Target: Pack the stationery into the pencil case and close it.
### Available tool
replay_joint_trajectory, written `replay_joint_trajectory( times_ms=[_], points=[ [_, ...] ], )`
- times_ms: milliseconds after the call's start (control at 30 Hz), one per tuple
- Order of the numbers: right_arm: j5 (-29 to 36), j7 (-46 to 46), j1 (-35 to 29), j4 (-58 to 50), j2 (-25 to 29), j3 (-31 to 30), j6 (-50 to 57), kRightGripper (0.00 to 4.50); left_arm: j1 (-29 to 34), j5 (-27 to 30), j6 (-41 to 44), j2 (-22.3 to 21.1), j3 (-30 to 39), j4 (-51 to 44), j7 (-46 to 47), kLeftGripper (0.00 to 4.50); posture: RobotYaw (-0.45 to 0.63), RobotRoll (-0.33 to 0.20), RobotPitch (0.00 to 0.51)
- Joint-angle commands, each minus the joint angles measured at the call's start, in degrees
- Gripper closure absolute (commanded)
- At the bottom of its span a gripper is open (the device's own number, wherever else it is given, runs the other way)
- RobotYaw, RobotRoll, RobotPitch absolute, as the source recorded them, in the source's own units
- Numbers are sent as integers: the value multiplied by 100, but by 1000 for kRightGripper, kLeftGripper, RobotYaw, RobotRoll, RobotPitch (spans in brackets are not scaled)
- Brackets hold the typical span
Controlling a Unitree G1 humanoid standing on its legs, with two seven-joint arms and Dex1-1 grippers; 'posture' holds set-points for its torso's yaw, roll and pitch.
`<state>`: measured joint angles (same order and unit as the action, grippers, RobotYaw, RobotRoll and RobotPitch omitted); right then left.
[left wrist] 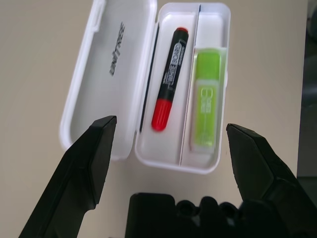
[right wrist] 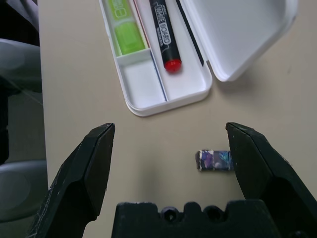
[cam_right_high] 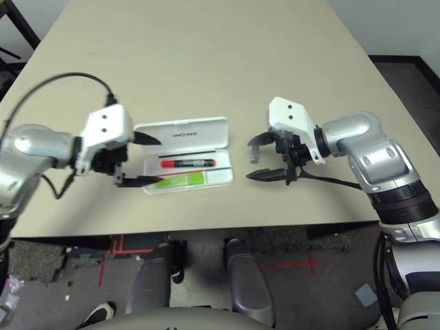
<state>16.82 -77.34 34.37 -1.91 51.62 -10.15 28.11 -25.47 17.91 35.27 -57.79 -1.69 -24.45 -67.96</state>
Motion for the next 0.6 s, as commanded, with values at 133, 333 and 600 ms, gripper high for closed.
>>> replay_joint_trajectory(
  times_ms=[133, 333, 600],
  points=[
    [190, 248, -218, -95, 163, 444, 419, 0, 130, 357, 50, -112, 298, -268, 38, 13, -86, 0, 197],
    [291, 1756, 70, -247, -320, 989, 1982, 0, 118, 243, -70, -57, 95, -146, 147, 13, -86, 0, 197],
    [77, 4196, 287, -1153, -1643, 1376, 4490, 0, 39, 158, -208, 129, -160, -18, 241, 13, -117, 0, 172]
  ],
)
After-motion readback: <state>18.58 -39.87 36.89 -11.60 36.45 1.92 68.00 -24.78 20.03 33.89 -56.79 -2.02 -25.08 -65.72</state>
